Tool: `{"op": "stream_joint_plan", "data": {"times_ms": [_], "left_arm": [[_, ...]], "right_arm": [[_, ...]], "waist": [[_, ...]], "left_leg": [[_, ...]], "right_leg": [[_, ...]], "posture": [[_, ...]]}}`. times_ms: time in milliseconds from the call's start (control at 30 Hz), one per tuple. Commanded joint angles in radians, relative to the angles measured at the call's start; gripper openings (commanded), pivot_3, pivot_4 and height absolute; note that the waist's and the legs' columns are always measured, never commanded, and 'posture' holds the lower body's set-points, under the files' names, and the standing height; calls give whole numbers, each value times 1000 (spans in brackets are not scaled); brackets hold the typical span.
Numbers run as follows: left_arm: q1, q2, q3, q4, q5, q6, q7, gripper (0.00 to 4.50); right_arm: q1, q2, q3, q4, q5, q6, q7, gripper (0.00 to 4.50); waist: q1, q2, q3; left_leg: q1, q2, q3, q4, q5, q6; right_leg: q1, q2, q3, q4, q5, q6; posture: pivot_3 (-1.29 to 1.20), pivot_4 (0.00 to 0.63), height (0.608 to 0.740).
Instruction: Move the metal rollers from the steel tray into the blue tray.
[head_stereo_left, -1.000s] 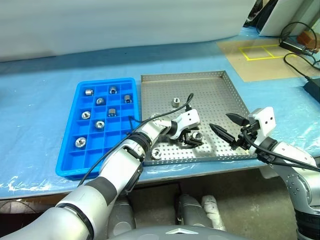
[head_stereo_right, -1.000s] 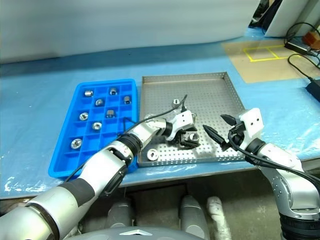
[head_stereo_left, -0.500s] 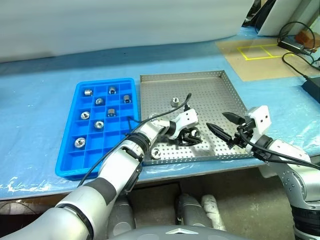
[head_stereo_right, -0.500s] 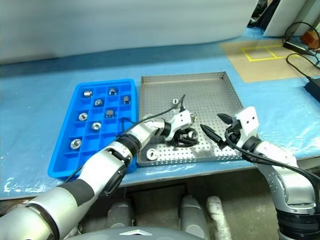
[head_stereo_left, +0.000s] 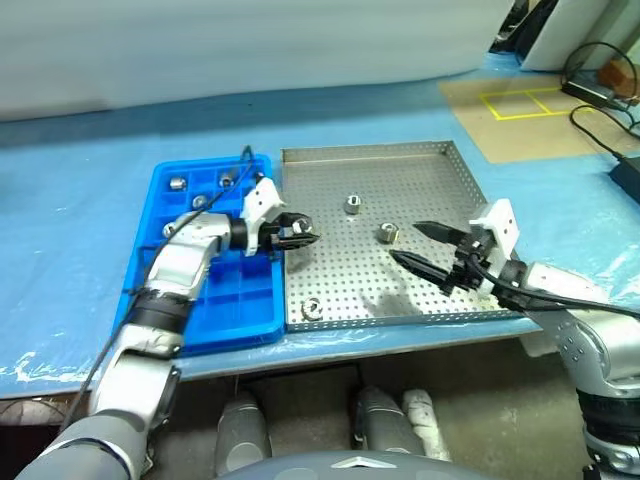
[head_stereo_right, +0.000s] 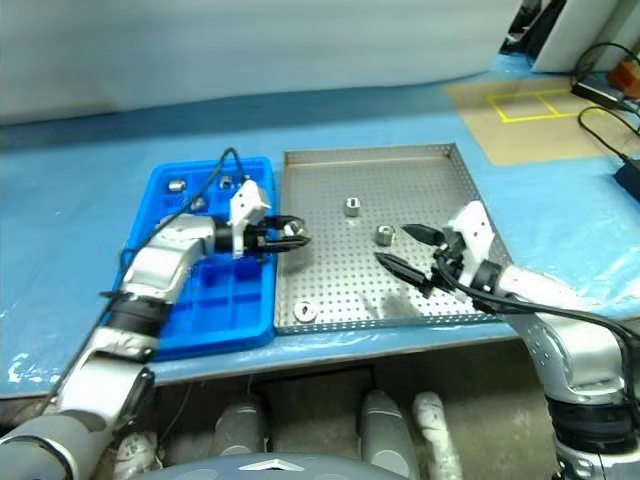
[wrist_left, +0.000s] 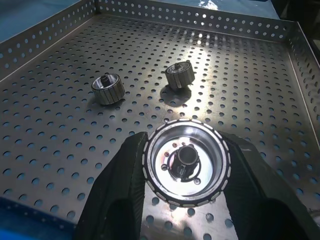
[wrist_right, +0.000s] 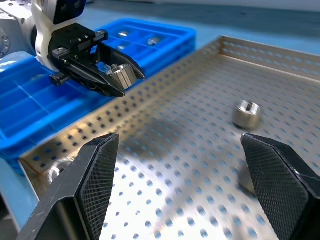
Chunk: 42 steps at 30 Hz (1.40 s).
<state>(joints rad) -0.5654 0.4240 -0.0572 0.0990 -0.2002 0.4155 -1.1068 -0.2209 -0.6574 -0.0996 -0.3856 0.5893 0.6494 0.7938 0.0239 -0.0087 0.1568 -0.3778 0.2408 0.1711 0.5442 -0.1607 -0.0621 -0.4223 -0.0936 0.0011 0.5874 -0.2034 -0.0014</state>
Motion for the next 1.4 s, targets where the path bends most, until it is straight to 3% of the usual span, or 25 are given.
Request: {"op": "stream_joint_plan", "data": {"times_ms": [33,333,700,933,1267,1400], "left_arm": [[52,35,91,-162,-97,123,65,2072],[296,151,269,-447,-196,250,222,2072],[695,277,461,-635,-262,242,230,2072],[750,291,426,-650,-249,221,261,2072],[693,292,248,-562,-206,200,280,2072],[674,317,229,-523,-192,191,278,3059]], "right_arm": [[-92,32,77,78,-16,-40,63,4109],[-364,144,273,380,-121,-170,263,4109],[-539,329,395,631,-213,-293,449,4109],[-567,386,423,683,-252,-336,504,4109],[-543,394,408,736,-293,-405,496,4109],[-526,384,397,711,-298,-402,478,4109]], "waist": [[5,0,0],[41,-1,1],[102,-2,1],[140,-2,1],[138,-2,1],[129,-2,0]], "left_leg": [[0,0,0,0,0,0],[-4,1,-1,0,2,-3],[-6,3,-3,-1,1,-2],[-6,4,-6,0,2,-4],[-6,4,-9,1,3,-5],[-6,3,-9,1,3,-5]], "right_leg": [[0,0,0,0,0,0],[-3,0,-3,1,0,0],[-5,0,-13,2,-1,-2],[-3,0,-12,3,-1,-2],[-3,1,-12,5,-1,-2],[-3,1,-12,5,-1,-2]], "posture": [[-79,150,740],[151,150,740],[312,150,740],[343,150,740],[308,150,740],[286,150,740]]}}
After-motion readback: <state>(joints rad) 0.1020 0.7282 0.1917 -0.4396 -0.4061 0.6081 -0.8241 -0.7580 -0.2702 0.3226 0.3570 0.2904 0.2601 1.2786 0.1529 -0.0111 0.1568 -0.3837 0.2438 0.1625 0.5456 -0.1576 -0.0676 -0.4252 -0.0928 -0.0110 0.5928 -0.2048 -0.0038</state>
